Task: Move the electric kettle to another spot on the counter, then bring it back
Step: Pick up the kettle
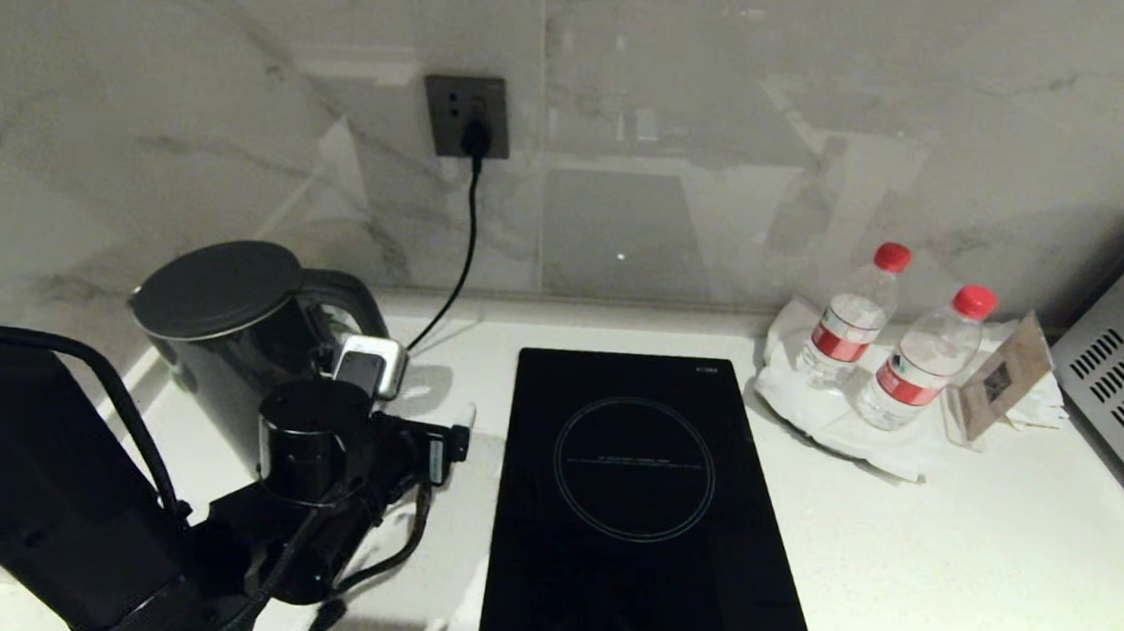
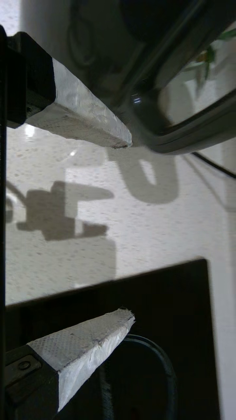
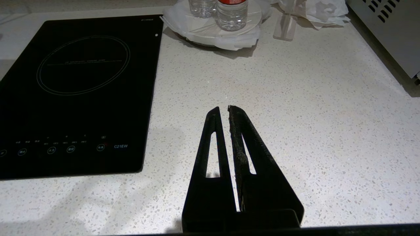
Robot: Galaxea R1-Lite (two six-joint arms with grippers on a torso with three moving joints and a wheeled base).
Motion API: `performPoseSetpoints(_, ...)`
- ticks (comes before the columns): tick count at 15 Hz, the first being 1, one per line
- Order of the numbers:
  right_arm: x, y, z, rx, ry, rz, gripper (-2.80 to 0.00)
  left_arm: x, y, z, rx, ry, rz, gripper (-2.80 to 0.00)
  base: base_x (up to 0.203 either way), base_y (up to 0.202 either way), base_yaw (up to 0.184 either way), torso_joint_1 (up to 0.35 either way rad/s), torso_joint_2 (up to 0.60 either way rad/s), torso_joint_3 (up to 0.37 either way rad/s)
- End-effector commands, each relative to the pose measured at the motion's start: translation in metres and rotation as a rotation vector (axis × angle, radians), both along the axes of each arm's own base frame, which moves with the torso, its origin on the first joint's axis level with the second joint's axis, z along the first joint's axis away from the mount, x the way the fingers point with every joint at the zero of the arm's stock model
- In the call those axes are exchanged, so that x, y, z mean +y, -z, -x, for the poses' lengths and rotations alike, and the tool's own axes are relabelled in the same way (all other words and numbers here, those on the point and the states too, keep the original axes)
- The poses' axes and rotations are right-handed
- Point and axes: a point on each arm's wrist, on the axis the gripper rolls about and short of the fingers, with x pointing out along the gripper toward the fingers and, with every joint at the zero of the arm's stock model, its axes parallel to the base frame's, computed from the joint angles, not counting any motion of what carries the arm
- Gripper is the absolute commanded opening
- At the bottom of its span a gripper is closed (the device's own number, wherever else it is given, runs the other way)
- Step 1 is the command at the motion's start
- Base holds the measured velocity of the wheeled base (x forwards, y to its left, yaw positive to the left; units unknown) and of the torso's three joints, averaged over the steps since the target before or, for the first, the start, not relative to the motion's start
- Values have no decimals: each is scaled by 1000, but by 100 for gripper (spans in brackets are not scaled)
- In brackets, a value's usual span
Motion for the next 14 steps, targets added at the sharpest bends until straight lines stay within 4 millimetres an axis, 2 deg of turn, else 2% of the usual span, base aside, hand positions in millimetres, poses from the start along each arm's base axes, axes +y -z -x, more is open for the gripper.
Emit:
performPoseSetpoints(1, 0, 0, 0, 1, 0, 0, -280, 2, -9, -6, -40, -18, 3, 0, 0, 0, 0, 0, 0, 0)
performPoseSetpoints(4, 0, 0, 0, 1, 0, 0, -280, 5, -17, -18, -74, -41, 2, 0, 0, 0, 0, 0, 0, 0)
performPoseSetpoints(8, 0, 0, 0, 0, 0, 0, -280, 15, -16, -35, -88, -85, -14, 0, 0, 0, 0, 0, 0, 0)
performPoseSetpoints(14, 0, 0, 0, 1, 0, 0, -280, 16, -27, -48, -119, -102, -10, 0, 0, 0, 0, 0, 0, 0)
